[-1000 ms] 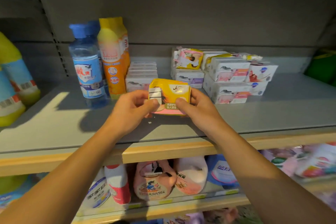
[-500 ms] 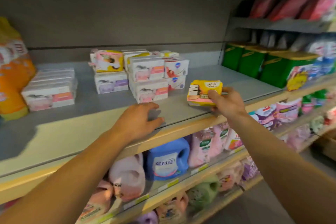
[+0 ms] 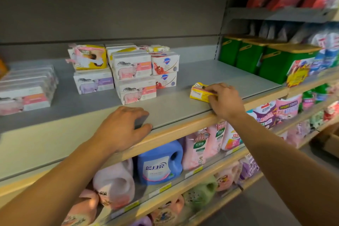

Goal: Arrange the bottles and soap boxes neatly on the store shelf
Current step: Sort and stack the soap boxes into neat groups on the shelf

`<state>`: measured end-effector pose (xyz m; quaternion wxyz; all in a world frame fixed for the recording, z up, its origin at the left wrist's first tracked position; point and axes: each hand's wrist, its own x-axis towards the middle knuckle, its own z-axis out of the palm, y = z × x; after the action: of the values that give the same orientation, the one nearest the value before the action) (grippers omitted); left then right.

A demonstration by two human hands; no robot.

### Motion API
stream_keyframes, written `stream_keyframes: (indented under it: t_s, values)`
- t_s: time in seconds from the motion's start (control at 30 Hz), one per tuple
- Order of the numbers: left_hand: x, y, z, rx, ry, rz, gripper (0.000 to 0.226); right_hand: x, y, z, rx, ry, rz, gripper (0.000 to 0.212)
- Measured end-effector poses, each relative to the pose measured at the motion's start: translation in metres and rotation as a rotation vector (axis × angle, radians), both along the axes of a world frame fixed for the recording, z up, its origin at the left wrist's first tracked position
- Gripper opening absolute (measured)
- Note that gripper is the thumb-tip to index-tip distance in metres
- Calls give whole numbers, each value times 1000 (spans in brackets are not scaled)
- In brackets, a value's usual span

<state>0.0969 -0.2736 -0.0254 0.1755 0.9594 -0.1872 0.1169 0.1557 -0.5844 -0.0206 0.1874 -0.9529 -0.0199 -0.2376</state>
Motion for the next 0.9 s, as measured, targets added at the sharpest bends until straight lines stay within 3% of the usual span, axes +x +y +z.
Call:
stream_keyframes:
  t_s: [0.37, 0.5, 0.57, 0.7, 0.77, 0.9]
  values:
    - [2, 0, -3, -22, -38, 5, 66, 42, -23, -1, 7, 22, -211, 38]
    - [3, 2, -5, -12, -39, 9, 64, 40, -18, -1, -129, 173, -210, 56]
    - [4, 3, -5, -14, -16, 12, 61, 34, -11, 0, -151, 161, -207, 61]
    - [3, 6, -1, -118, 24, 3, 48, 9, 38, 3, -36, -1, -27, 52]
    - [2, 17, 1, -200, 35, 24, 42, -5, 76, 3, 20, -2, 138, 48]
    - [-4, 71, 8, -189, 20, 130, 43, -21, 157, 7, 105, 0, 393, 42]
